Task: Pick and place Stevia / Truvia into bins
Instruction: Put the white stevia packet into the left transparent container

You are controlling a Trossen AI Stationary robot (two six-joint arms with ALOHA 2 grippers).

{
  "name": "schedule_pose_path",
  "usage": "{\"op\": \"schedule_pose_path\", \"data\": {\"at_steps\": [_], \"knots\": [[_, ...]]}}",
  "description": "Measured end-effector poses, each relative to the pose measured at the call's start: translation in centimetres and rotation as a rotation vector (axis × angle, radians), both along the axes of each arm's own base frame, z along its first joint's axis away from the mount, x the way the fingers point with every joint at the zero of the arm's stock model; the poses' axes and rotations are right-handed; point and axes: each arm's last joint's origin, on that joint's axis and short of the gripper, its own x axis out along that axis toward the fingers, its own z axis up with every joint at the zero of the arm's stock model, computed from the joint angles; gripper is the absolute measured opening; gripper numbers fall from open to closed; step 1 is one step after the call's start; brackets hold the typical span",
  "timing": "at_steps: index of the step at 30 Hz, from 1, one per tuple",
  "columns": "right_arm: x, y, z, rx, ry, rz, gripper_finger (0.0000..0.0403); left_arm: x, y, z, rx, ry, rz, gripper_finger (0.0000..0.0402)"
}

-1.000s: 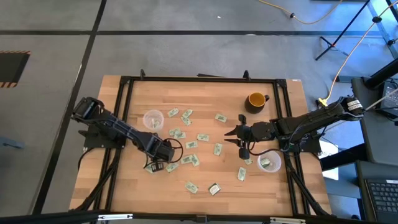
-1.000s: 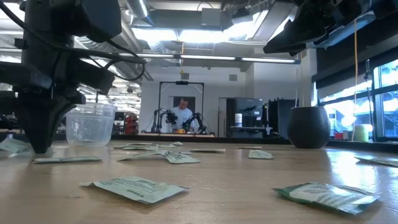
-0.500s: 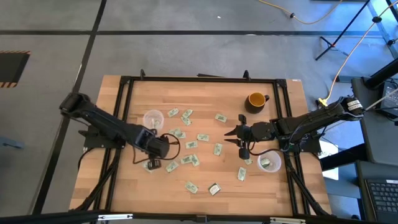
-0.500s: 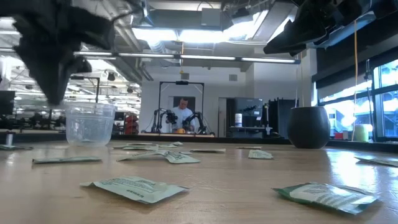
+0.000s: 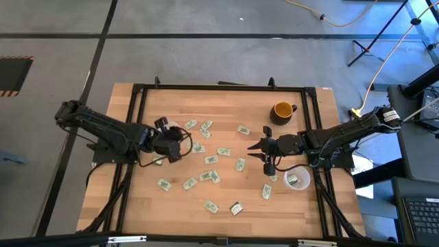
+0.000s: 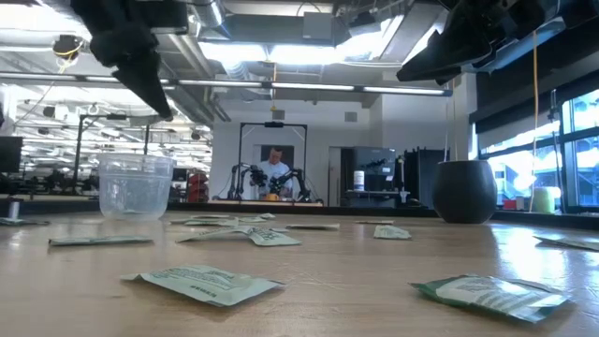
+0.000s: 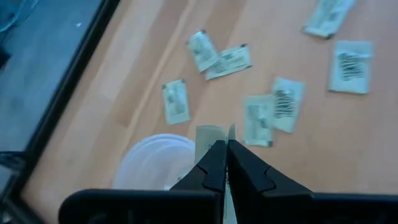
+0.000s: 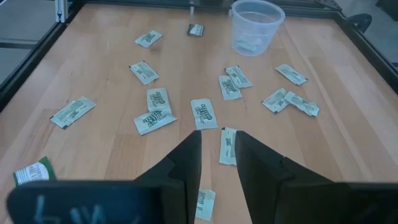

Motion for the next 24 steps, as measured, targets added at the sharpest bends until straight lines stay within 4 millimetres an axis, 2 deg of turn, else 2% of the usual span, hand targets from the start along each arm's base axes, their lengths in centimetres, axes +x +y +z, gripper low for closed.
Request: {"op": "schedule_pose_path", "data": {"at_steps": [9, 17, 24], "knots": [[0.0, 0.0, -0.1, -0.006, 0.010, 0.002, 0.0101, -0.1, 2.3, -1.4, -0.001, 0.180, 0.113, 0.0008], [-0.1, 0.0, -0.1, -0.007, 0.015, 0.002, 0.0101, 0.5, 3.4, -2.5, -0.011, 0.227, 0.167, 0.0008], [-0.1, 0.0, -0.1, -0.007, 0.018, 0.002, 0.0101, 0.0, 3.9, -4.9, -0.098, 0.314, 0.185, 0.0008]]}}
